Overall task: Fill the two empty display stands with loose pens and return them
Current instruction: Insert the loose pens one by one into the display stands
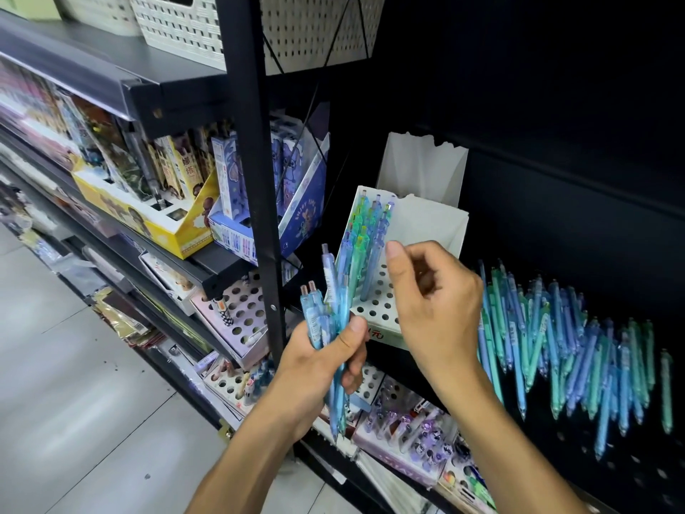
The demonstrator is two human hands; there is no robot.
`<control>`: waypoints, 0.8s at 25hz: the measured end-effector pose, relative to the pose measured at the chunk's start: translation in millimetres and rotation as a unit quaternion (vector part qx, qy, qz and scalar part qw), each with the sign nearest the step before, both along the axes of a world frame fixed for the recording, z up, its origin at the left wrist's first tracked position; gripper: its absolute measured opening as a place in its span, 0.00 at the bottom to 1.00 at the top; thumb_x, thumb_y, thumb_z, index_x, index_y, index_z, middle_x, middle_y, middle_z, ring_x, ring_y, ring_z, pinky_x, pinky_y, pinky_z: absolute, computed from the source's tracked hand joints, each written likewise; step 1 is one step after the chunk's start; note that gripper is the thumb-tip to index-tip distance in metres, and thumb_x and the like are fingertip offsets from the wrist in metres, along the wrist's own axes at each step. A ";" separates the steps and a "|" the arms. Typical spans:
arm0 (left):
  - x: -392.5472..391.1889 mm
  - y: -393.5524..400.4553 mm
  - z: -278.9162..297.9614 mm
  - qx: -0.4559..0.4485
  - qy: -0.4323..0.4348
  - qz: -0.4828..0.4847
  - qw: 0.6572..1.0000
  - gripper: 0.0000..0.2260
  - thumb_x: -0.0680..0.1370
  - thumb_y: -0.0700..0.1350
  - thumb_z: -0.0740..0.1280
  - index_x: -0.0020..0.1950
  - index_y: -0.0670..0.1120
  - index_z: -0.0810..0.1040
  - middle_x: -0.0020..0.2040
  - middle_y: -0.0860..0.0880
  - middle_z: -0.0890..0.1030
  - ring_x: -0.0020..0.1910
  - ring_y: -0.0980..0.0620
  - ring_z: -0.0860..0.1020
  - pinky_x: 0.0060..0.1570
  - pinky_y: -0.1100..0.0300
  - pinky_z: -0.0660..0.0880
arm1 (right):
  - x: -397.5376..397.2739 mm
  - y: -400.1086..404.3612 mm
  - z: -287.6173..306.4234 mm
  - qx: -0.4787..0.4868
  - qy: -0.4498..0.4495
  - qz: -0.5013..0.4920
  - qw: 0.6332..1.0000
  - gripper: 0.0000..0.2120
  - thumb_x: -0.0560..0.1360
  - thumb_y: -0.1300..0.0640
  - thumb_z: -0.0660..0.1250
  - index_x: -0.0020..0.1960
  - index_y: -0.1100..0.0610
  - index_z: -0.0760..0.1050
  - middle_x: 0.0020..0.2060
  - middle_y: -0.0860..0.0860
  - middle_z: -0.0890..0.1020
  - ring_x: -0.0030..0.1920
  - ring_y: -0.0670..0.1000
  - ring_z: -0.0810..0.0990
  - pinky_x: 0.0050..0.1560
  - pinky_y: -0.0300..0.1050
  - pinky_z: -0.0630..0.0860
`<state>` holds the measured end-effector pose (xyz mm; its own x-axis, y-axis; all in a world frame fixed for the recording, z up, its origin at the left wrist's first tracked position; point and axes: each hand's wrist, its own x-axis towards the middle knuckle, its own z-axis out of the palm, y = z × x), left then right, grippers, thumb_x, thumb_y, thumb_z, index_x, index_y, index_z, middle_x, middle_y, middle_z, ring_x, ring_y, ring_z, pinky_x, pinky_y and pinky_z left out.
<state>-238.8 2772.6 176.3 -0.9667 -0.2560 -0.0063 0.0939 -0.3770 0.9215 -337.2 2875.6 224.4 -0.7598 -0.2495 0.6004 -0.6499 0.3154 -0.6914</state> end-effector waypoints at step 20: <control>5.5 -9.8 1.4 0.299 -0.115 0.113 0.941 0.09 0.74 0.52 0.69 0.43 0.47 0.77 0.29 0.52 0.72 0.25 0.56 0.71 0.27 0.62 0.75 | -4.7 5.4 0.3 -0.176 -0.170 0.057 0.968 0.01 0.76 0.58 0.72 0.46 0.55 0.81 0.38 0.53 0.84 0.37 0.54 0.84 0.40 0.52 0.83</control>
<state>-233.3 2762.8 177.6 -0.8438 -0.3392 -0.4159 0.0585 -0.8285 0.5569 -342.0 2881.0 224.7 -0.9078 -0.1692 0.3839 -0.3831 -0.0385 -0.9229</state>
